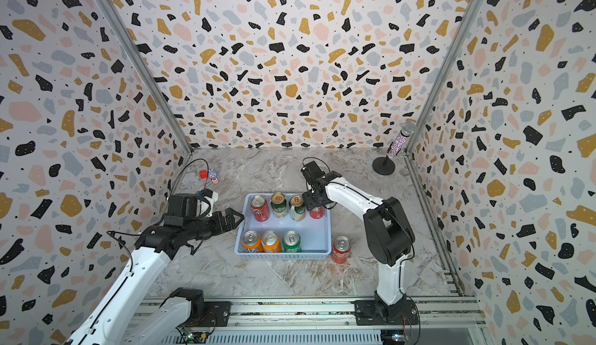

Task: Take out the drinks from the basket
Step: Pick up the drink from the basket.

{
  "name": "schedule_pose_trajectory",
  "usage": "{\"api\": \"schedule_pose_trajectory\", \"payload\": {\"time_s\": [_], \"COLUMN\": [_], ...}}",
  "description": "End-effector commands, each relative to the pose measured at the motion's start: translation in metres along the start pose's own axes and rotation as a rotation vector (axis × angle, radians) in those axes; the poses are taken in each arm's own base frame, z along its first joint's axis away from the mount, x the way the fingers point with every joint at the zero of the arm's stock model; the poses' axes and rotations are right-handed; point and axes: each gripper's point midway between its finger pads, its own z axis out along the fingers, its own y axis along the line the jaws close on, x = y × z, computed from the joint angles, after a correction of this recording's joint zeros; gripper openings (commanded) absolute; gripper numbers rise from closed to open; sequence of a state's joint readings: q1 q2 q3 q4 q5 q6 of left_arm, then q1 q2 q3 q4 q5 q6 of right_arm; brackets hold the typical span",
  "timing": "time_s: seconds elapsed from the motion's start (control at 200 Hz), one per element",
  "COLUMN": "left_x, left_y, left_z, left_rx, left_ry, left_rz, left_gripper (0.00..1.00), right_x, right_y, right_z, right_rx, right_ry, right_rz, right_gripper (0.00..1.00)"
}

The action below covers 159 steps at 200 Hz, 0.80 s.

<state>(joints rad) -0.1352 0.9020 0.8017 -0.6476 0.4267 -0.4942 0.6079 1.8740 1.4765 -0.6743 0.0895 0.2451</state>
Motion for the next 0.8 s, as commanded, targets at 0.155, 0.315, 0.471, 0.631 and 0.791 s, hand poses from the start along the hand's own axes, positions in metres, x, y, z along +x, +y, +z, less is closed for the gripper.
{"api": "schedule_pose_trajectory", "payload": {"time_s": [0.155, 0.315, 0.471, 0.631, 0.791], "left_x": [-0.028, -0.018, -0.017, -0.020, -0.020], "left_y": [-0.043, -0.055, -0.062, -0.073, -0.083], "left_z": [-0.002, 0.010, 0.010, 0.007, 0.009], "left_rx": [0.119, 0.134, 0.133, 0.151, 0.158], "left_ry": [-0.044, 0.009, 0.002, -0.009, -0.005], "left_rz": [0.008, 0.016, 0.018, 0.025, 0.034], "left_gripper": [1.00, 1.00, 1.00, 1.00, 1.00], "right_x": [-0.025, -0.026, -0.024, -0.019, -0.011], "right_y": [-0.010, -0.010, -0.013, -0.019, -0.026], "right_z": [-0.083, -0.113, -0.137, -0.157, -0.171], "right_rx": [0.009, -0.012, -0.016, 0.000, 0.023], "right_ry": [-0.162, -0.214, -0.256, -0.283, -0.294], "right_rz": [-0.009, -0.005, 0.001, -0.010, -0.021], "right_gripper": [0.34, 0.33, 0.33, 0.33, 0.33]}}
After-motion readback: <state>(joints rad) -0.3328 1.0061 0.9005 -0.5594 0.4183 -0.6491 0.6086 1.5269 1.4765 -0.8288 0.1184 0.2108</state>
